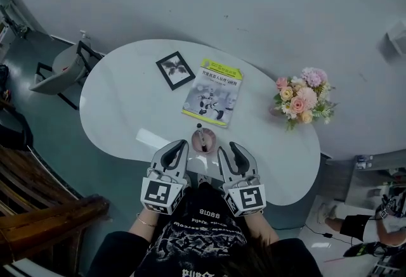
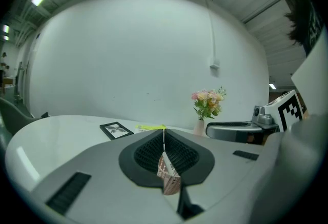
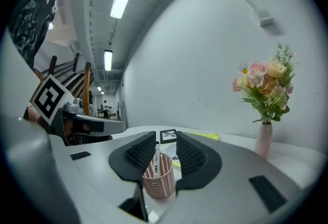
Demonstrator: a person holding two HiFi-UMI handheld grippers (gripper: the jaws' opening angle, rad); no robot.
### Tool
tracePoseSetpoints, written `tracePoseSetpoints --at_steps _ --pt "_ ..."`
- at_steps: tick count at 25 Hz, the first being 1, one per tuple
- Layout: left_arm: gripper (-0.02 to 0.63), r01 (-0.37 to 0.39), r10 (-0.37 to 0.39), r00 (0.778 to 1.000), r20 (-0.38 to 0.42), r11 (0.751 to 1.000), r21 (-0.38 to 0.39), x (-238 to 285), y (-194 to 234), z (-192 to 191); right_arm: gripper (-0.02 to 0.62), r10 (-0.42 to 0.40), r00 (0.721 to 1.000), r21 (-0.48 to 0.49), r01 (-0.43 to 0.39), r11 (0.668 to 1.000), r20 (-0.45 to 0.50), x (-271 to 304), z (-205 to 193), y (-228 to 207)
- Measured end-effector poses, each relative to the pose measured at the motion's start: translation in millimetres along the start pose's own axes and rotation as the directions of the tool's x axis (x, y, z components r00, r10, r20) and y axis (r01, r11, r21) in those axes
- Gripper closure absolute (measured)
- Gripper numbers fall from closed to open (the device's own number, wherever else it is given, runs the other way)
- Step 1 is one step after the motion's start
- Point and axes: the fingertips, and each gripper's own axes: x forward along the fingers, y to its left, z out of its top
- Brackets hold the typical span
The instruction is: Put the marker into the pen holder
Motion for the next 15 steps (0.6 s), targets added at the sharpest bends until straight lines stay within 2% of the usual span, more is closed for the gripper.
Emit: tracePoseSetpoints --at_steps 8,15 --pt "0.581 0.021 -0.021 1.000 -0.005 1.000 -0.002 2.2 -11.5 -3.2 0.551 -0.022 1.000 0.000 0.022 1.000 -0.020 -11.3 -6.2 -6.4" --pt "0.581 0.030 -0.030 0.999 -0.016 1.000 0.002 0.3 -16.7 -8.3 0.568 -0.027 0.999 -0.028 0.026 0.999 -0.033 -14.7 -9.1 -3.8"
